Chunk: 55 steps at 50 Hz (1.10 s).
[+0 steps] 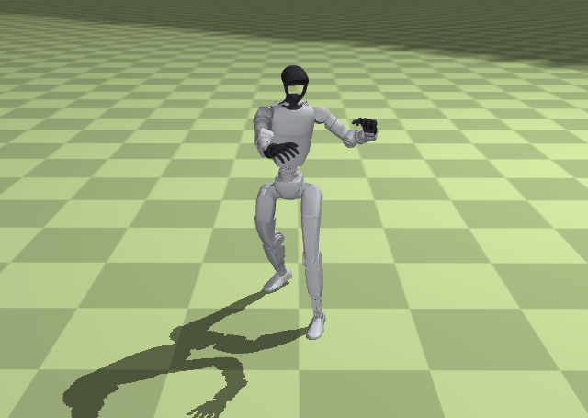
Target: Kungfu
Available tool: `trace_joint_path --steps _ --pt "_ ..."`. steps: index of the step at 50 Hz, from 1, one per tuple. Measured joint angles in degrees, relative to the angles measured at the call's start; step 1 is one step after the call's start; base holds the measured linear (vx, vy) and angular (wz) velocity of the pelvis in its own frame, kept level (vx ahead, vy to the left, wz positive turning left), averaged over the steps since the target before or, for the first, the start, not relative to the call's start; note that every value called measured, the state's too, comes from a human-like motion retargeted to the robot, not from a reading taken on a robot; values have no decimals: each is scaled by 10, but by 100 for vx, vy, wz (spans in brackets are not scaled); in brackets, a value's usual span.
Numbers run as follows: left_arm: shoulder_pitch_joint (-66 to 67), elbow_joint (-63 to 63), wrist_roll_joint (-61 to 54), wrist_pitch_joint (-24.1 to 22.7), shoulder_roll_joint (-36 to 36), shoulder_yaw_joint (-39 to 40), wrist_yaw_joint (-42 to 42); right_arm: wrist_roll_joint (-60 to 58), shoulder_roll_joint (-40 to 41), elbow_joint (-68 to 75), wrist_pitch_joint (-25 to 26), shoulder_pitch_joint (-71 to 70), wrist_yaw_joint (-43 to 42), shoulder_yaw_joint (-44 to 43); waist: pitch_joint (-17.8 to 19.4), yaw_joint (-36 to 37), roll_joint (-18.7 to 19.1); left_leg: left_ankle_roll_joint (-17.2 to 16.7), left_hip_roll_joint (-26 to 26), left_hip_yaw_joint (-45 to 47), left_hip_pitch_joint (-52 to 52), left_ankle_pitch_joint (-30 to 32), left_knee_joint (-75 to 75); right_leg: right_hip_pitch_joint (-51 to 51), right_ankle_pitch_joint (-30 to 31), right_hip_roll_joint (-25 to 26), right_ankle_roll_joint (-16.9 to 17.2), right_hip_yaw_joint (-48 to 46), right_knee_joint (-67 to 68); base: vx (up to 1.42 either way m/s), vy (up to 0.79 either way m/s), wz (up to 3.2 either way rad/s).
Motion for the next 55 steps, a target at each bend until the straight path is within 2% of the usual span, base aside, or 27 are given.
trace_joint_path --steps 4,7,9,13,15,17,21,26,29,31,33,35,36,39,44,50,53,55 --pt "-123 -97 7 -16 -87 -168 13 -4 39 -42 -3 4 14 30 -8 -20 13 8 15 18 -3 -8 5 -14 1 -1 -5 11 5 -8 9 -46" --pt "-202 -86 38 -45 -147 -275 10 2 72 -77 -2 14 29 56 -15 -38 22 14 28 34 -4 -20 11 -26 3 -1 -10 24 8 -7 7 -62" --pt "-236 -49 70 -47 -169 -309 -15 0 92 -105 -14 22 54 77 -17 -48 28 18 36 40 -2 -30 14 -36 5 -2 -15 38 10 -10 7 -97" --pt "-261 42 134 -12 -196 -298 -109 -38 124 -173 -26 38 134 118 -15 -62 36 33 58 61 9 -48 19 -61 16 -15 -20 65 15 -13 3 -136" --pt "-254 54 151 9 -186 -283 -142 -39 130 -199 13 42 182 133 -11 -67 39 40 70 78 18 -55 19 -75 24 -22 -22 82 16 -15 -1 -149" --pt "-239 38 155 8 -176 -270 -114 -56 134 -220 29 42 190 145 -7 -71 40 44 82 98 32 -59 13 -89 33 -30 -23 97 15 -17 -7 -149" --pt "-209 -21 220 -37 -153 -254 38 -82 143 -255 19 49 195 151 -2 -75 42 45 113 148 62 -66 -1 -120 57 -45 -37 116 18 -18 -6 -161" --pt "-169 -58 313 -4 -119 -260 191 -108 155 -283 17 53 135 170 -1 -98 59 38 159 203 108 -64 -34 -169 91 -62 -75 106 40 -27 -16 -169" --pt "-147 -69 321 5 -110 -262 215 -128 160 -297 18 60 120 182 -4 -107 75 31 189 238 136 -55 -59 -194 98 -87 -106 53 67 -30 -13 -188" --pt "-134 -73 322 12 -110 -265 216 -137 163 -303 16 71 113 189 -7 -114 84 26 208 263 155 -47 -73 -209 111 -105 -113 18 88 -32 -28 -164" --pt "-120 -74 321 17 -114 -271 211 -140 166 -304 12 85 110 194 -11 -126 87 21 219 289 171 -39 -84 -216 138 -128 -97 -23 97 -28 -33 -134" --pt "-105 -70 319 20 -123 -279 202 -137 169 -301 3 105 120 200 -14 -142 84 17 222 310 187 -28 -93 -219 175 -146 -64 -54 92 -19 -29 -107" --pt "-95 -65 319 21 -132 -283 196 -135 170 -301 -5 119 130 200 -15 -152 86 17 225 315 197 -20 -103 -233 164 -142 -62 -33 105 -21 -45 -91" --pt "-57 -47 330 20 -176 -289 179 -129 168 -302 -21 167 140 201 -14 -176 87 12 231 342 229 8 -132 -288 130 -131 -56 37 159 -20 -50 -88" --pt "19 40 407 1 -301 -288 206 -150 152 -297 -43 281 102 201 -17 -245 99 11 241 382 253 54 -174 -347 74 -131 -70 51 244 -19 -51 -51" --pt "79 324 514 -22 -491 -312 328 -237 148 -186 -42 443 23 183 -16 -366 136 21 250 394 242 97 -218 -410 16 -103 -95 75 315 -17 -37 -13" --pt "70 451 508 -43 -548 -357 354 -246 151 -111 -34 495 50 146 10 -403 149 20 252 398 242 112 -236 -432 -5 -95 -105 77 338 -31 -21 -19" --pt "62 491 496 -50 -559 -392 341 -210 148 -95 -59 525 98 119 30 -425 158 18 256 410 239 120 -245 -446 -16 -92 -110 78 352 -27 -23 -8"
